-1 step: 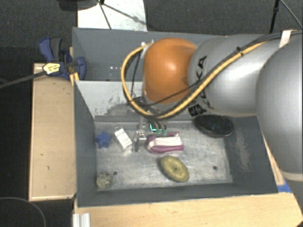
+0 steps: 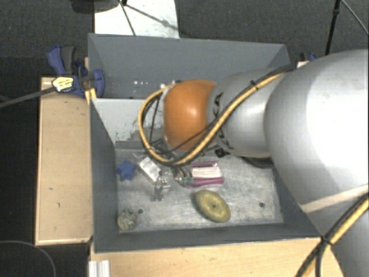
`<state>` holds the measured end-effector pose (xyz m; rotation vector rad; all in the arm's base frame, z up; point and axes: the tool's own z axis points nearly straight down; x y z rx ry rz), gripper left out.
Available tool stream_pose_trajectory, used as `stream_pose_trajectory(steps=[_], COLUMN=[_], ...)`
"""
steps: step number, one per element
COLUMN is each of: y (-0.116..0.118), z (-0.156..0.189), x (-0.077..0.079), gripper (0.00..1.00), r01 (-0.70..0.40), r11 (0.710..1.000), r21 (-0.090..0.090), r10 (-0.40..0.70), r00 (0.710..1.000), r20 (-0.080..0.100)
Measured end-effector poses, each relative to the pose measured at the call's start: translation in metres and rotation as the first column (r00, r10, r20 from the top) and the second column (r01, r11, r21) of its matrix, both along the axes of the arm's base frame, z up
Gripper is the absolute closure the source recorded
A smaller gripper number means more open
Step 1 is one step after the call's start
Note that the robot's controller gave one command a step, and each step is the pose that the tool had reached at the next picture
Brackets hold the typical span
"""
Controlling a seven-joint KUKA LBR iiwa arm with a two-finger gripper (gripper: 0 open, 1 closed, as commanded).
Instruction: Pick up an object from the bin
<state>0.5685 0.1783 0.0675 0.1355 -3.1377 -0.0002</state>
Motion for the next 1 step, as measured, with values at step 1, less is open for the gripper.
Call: stream_pose_trajectory(steps=[1], y=[-0.0001], z=[0.0033], x=[0.0009], gripper=[1.0], r01=[0.007], r11=[1.0], r21=[0.001], r10=[-0.007], r00=[1.0], r20=[0.002])
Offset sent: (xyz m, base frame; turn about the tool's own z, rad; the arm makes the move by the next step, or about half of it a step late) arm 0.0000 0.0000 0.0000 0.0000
